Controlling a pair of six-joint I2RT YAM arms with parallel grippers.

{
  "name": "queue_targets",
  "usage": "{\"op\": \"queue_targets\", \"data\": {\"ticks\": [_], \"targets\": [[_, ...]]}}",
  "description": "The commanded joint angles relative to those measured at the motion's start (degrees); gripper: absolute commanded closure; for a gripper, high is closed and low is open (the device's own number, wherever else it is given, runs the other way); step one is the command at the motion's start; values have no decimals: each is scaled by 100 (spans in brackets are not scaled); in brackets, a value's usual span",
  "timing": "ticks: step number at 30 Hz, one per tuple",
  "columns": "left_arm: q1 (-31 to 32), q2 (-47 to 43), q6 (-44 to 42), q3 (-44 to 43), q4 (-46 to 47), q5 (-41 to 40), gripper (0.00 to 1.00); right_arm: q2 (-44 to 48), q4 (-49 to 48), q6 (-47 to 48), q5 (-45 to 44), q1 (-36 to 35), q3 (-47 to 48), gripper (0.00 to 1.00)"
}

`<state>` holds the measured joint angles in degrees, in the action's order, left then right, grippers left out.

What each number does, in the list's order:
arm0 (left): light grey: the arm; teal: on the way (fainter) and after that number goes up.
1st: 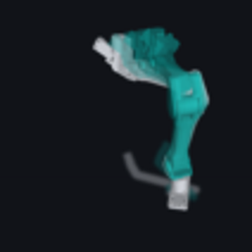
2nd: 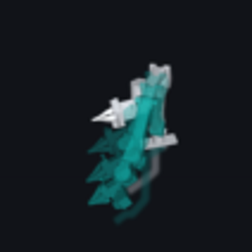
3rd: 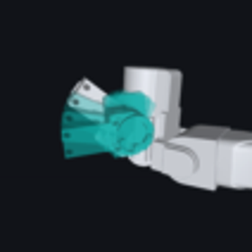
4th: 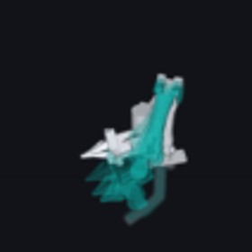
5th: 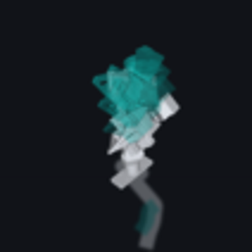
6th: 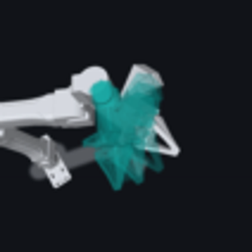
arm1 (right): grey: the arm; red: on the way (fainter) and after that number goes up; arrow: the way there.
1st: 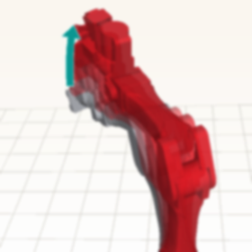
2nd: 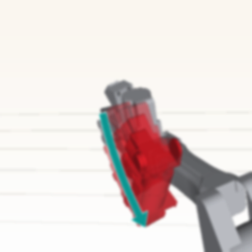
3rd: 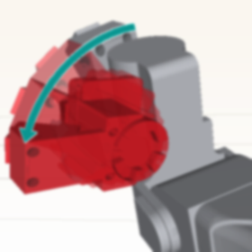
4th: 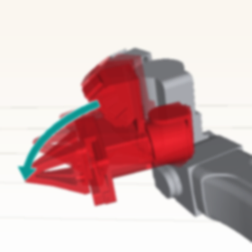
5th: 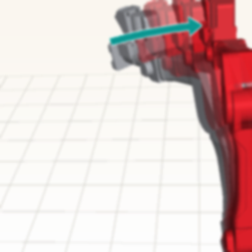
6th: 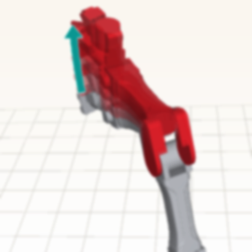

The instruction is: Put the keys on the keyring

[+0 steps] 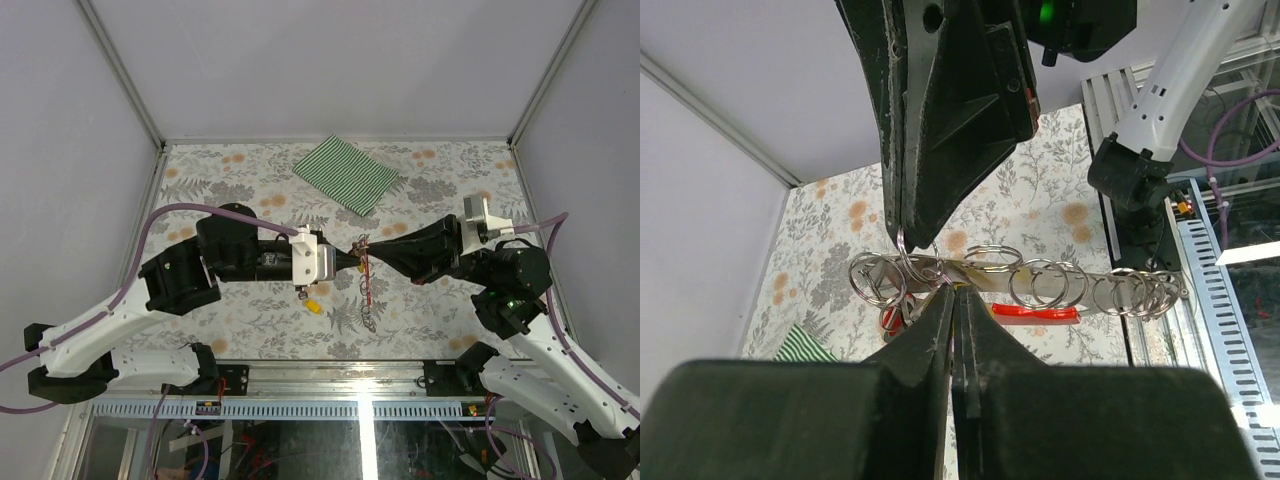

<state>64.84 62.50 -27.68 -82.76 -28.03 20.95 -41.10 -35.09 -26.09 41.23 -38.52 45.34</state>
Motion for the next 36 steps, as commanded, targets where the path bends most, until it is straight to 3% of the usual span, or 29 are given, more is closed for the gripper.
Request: {"op": "queue_targets", "data": {"ticks": [1, 9, 19, 25, 36], "targets": [[32, 4, 148, 100, 415, 55, 100, 17, -787, -147, -690, -23, -17, 100], [30, -86, 319, 264, 711, -77, 96, 48, -675, -10, -706, -24, -107, 100], [34, -873, 1008, 1132, 2148, -528, 75, 231, -707, 445, -163, -24, -245, 100], [34, -973, 1137, 1356, 2545, -649, 68, 237, -797, 441, 13, -24, -230, 100], [33, -770, 1192, 1352, 2598, -238, 65, 260, -1174, 342, 331, -24, -249, 100]]}}
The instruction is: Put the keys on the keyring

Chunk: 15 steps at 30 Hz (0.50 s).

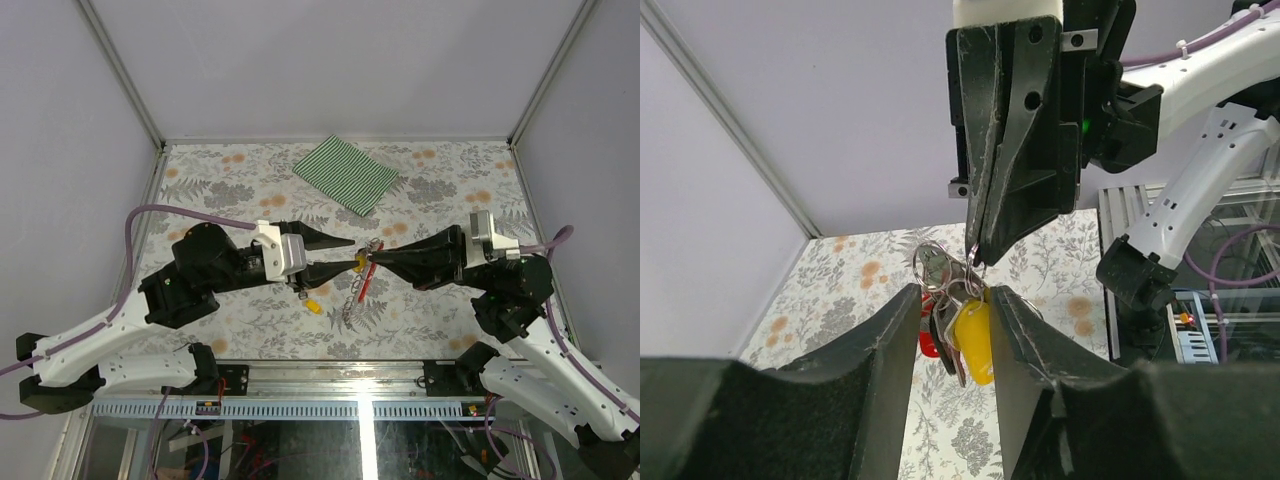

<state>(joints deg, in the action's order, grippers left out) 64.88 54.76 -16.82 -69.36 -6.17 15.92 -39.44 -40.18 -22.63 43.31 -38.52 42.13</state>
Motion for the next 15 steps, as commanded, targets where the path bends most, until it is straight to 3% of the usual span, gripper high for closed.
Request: {"op": "queue_targets", "data": {"ticks": [1, 15], "targets": [[25, 8, 108, 14, 401, 323, 65, 102, -704, -13, 138, -23, 68, 100], [24, 172, 135, -89, 306, 740, 69, 37, -1017, -188, 491, -24, 56, 100]]}}
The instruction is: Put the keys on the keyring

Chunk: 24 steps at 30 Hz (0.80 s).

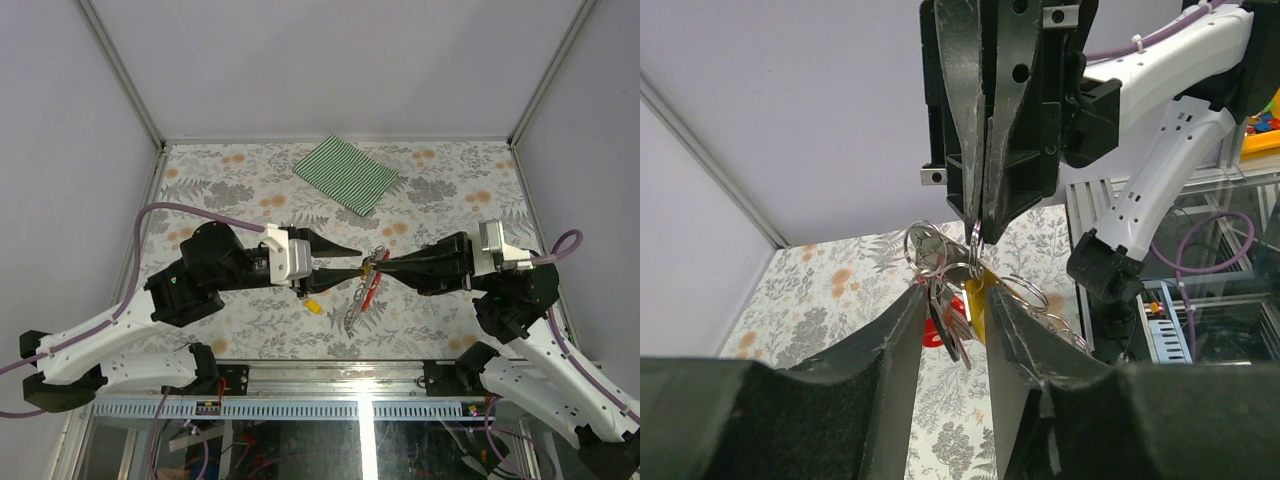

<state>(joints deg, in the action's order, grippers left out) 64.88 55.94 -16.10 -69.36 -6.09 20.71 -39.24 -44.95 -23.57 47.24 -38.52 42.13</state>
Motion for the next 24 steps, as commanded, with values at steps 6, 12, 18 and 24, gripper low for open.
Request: {"op": "queue_targets", "data": {"ticks": [6, 12, 18, 24], "targets": [[29, 119, 61, -147, 299, 461, 71, 21, -522, -112, 149, -19, 67, 100], [24, 121, 51, -187, 318, 508, 72, 14, -448, -78, 204, -21, 68, 100], [25, 62, 64, -167, 356, 486, 72, 44, -358, -21, 215, -19, 76, 100], [23, 39, 64, -153, 402, 414, 70, 45, -221, 64, 266, -24, 116, 100]]}}
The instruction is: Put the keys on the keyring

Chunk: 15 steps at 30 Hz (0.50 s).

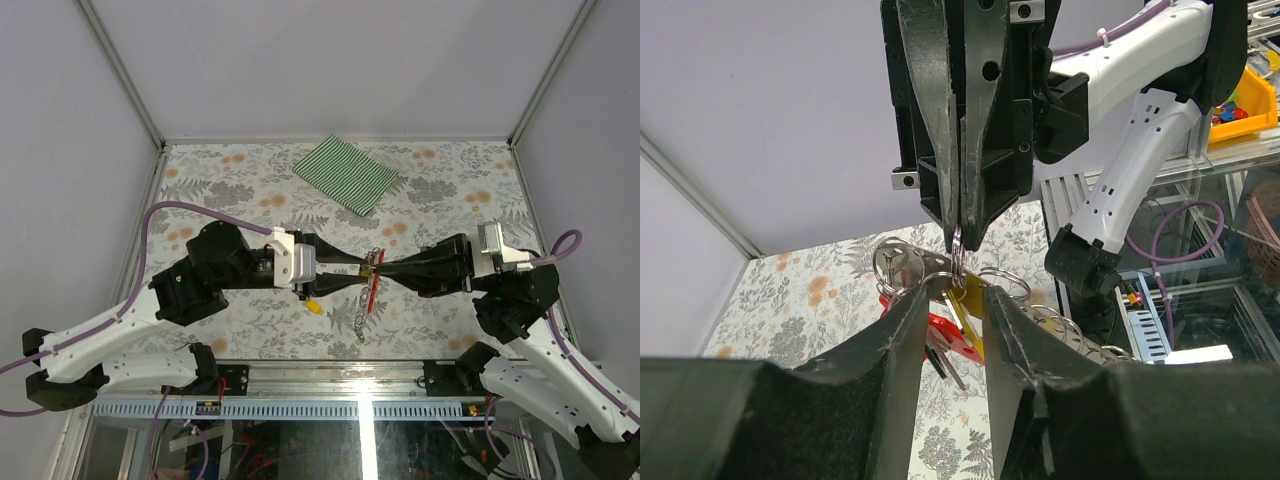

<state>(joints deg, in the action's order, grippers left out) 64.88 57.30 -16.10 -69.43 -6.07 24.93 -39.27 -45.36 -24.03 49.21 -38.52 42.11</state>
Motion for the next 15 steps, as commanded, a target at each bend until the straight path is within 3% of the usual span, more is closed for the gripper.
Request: {"op": "queue_targets", "data": {"ticks": [1, 15], "targets": [[32, -111, 58, -143, 402, -29, 70, 57, -137, 138, 71, -24, 126, 100], [21, -75, 26, -152, 309, -22, 74, 68, -23, 201, 123, -24, 201, 100]]}}
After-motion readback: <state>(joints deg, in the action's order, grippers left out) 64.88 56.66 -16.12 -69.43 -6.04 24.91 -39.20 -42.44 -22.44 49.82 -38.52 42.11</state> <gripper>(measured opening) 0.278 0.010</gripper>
